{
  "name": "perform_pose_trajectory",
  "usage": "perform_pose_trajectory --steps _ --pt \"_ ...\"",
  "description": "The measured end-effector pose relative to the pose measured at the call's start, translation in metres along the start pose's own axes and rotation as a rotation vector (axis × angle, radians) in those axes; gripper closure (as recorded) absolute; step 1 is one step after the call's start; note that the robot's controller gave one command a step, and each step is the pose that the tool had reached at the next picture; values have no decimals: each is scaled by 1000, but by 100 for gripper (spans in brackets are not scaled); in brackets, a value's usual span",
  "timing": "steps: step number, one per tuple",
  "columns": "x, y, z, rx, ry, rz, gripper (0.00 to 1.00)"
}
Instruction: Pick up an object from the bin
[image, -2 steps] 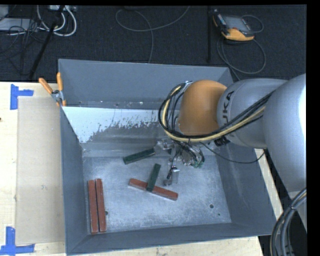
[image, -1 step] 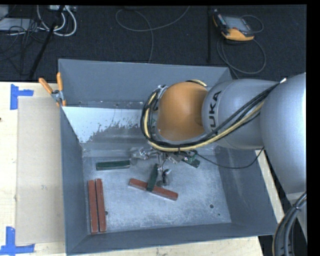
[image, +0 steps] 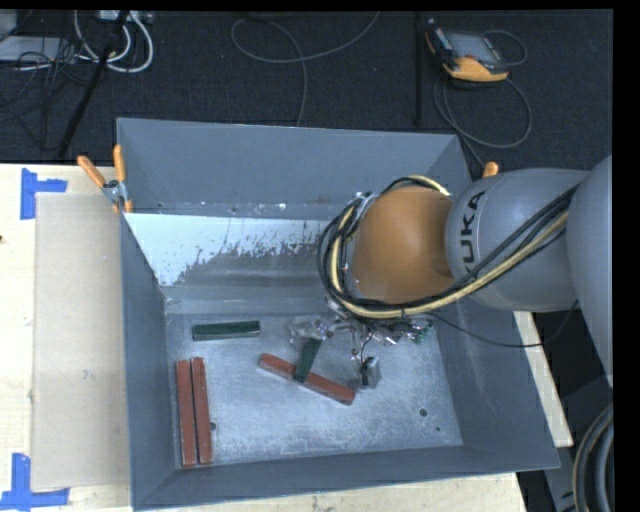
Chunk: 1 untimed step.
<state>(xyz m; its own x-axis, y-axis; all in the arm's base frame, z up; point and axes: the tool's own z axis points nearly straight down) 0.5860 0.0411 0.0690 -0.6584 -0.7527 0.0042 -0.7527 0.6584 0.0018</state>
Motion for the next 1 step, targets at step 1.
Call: perform_pose_trajectory --steps 1 --pt "-3 1 -1 0 -4 0 100"
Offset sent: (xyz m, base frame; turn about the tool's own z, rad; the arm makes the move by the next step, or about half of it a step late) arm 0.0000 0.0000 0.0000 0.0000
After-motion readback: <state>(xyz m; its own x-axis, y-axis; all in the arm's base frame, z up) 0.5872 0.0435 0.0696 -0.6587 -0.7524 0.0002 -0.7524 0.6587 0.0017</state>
